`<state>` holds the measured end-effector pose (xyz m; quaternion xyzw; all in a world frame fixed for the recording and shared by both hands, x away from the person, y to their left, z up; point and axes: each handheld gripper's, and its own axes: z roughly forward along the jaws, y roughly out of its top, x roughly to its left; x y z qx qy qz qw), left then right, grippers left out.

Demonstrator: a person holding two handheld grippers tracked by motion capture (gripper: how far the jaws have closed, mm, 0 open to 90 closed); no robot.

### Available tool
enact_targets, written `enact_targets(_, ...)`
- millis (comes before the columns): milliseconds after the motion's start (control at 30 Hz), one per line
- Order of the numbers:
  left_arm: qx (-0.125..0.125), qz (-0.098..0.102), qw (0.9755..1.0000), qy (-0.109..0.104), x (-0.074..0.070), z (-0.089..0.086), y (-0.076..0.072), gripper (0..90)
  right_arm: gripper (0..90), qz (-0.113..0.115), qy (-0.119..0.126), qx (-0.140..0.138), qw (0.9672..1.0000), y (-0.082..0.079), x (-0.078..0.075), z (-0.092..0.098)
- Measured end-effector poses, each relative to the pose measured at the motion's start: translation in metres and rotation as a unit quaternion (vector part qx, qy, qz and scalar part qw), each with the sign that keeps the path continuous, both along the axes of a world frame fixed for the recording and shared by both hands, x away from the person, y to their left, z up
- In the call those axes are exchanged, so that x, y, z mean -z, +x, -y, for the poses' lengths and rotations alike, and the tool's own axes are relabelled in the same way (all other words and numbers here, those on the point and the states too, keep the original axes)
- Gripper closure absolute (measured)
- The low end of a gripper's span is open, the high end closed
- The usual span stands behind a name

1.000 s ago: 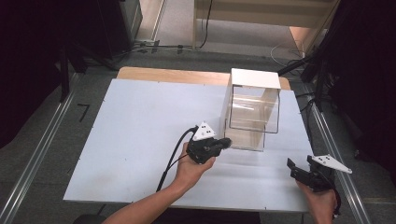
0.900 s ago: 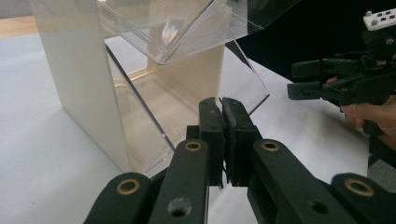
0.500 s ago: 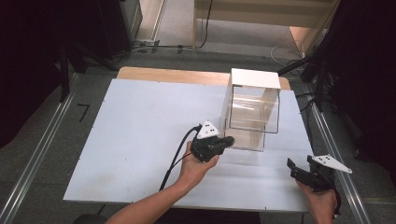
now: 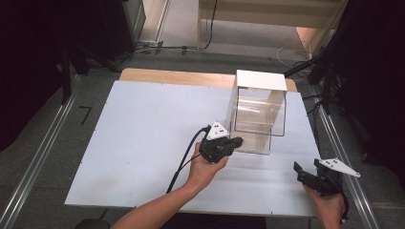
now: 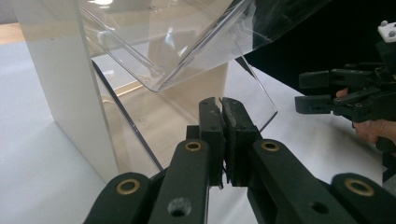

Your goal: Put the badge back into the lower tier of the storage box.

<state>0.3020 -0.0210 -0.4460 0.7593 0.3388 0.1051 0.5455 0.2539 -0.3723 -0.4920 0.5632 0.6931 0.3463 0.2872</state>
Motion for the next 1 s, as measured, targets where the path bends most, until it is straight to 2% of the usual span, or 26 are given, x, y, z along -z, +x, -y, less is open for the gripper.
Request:
enact_targets(233, -0.003, 0.001, 1.0000, 0.007, 0.002, 0.005, 0.004, 88.4, 19.7, 0.000, 0.000, 0.000, 1.0000, 0.000, 0.000, 0.000)
enact_targets(333, -0.005, -0.005, 1.0000, 0.005, 0.004, 0.006, 0.006, 87.2, 19.7, 0.000, 0.000, 0.001, 1.0000, 0.000, 0.000, 0.000)
enact_targets(433, -0.001, -0.011, 0.9999, 0.005, 0.005, 0.007, 0.007, 74.8, 19.6, 0.000, 0.001, 0.001, 1.0000, 0.000, 0.000, 0.000)
enact_targets(500, 0.001, -0.010, 0.9999, 0.005, 0.005, 0.007, 0.006, 71.1, 19.6, 0.001, 0.001, 0.001, 1.0000, 0.000, 0.000, 0.000)
enact_targets(733, -0.002, -0.005, 0.9999, 0.009, 0.003, 0.004, 0.003, 65.6, 19.7, 0.000, 0.001, 0.000, 1.0000, 0.000, 0.000, 0.000)
enact_targets(1000, 0.001, -0.010, 0.9999, 0.006, 0.001, 0.000, -0.003, 61.0, 19.7, -0.001, 0.000, 0.000, 1.0000, 0.000, 0.000, 0.000)
